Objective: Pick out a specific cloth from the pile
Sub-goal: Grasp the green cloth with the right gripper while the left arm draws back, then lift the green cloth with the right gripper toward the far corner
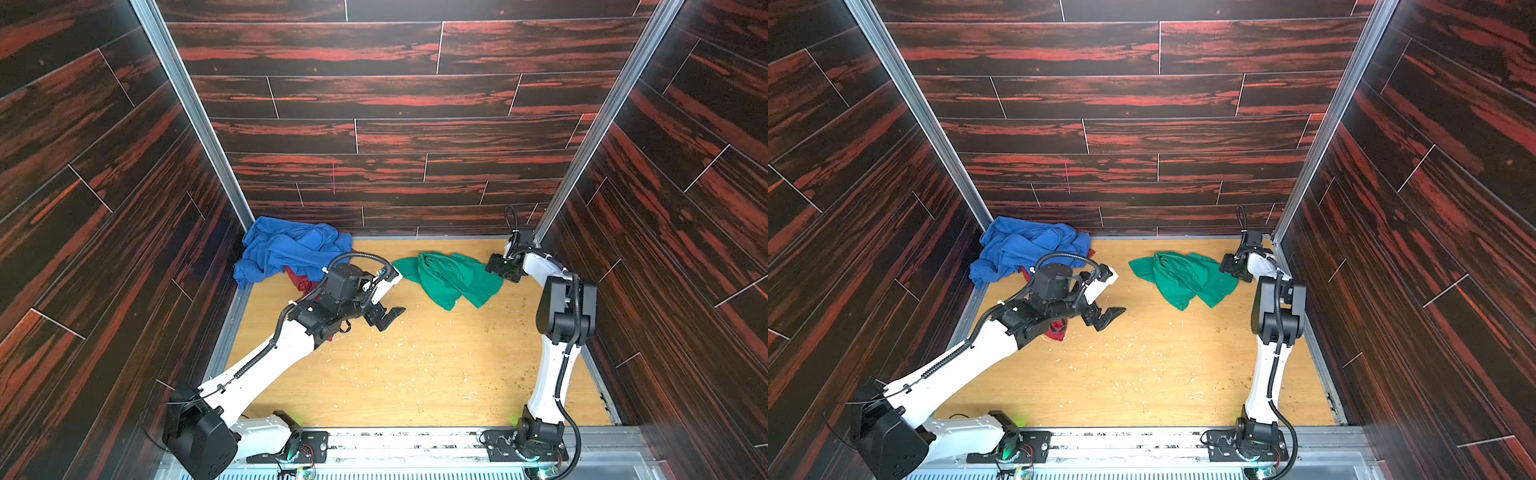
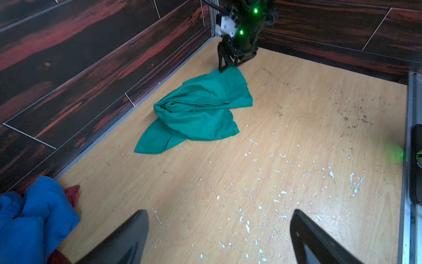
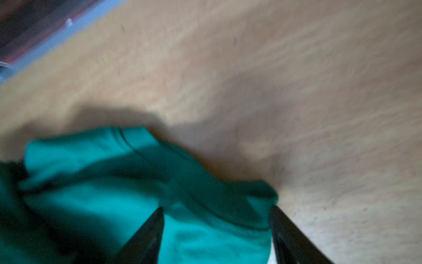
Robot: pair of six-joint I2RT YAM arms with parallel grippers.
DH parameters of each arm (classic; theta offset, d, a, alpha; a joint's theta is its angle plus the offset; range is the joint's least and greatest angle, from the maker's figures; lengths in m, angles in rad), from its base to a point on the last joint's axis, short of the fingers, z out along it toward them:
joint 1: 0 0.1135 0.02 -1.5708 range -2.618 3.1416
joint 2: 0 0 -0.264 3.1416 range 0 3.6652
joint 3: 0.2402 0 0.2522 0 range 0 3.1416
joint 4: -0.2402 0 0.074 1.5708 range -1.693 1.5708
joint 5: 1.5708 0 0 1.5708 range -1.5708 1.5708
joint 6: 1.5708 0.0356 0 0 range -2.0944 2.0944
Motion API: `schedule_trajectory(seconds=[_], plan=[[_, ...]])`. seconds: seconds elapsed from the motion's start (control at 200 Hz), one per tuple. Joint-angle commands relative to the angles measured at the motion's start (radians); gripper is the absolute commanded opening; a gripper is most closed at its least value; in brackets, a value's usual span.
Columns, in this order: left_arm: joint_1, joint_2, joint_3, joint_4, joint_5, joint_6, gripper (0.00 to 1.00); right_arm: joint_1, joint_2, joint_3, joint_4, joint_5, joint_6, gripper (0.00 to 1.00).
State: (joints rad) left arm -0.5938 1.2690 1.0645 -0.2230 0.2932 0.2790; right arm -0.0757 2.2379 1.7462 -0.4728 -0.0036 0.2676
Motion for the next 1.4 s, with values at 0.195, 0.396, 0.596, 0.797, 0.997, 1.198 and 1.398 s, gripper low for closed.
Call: schedule_trajectory(seconds=[0.195,0.396,0.596,0.797,0.997,1.198,1.398], plan=[[0.002,-0.026,0.002,0.003,0.006,0.004,0.99,0.014,0.040,0.004,-0.056,-0.079,-0.025,0.34],[0.002,-0.029,0.006,-0.006,-0.009,0.008,0.99,0.014,-0.069,0.031,-0.048,-0.124,-0.047,0.00],[0.002,-0.030,0.006,-0.005,-0.001,0.000,0.99,0.013,-0.272,0.198,-0.098,-0.169,-0.055,0.00],[0.002,-0.034,0.005,-0.003,0.011,-0.009,0.99,0.013,-0.182,0.813,-0.351,-0.212,-0.056,0.00],[0.002,-0.037,0.004,-0.007,0.006,-0.007,0.99,0.012,-0.225,0.885,-0.224,-0.386,0.084,0.00],[0.002,-0.039,0.001,-0.008,0.003,-0.003,0.99,0.013,-0.238,0.840,-0.185,-0.492,0.149,0.00],[0.002,-0.040,-0.001,-0.011,-0.001,0.000,0.99,0.014,-0.210,0.844,-0.200,-0.520,0.153,0.00]])
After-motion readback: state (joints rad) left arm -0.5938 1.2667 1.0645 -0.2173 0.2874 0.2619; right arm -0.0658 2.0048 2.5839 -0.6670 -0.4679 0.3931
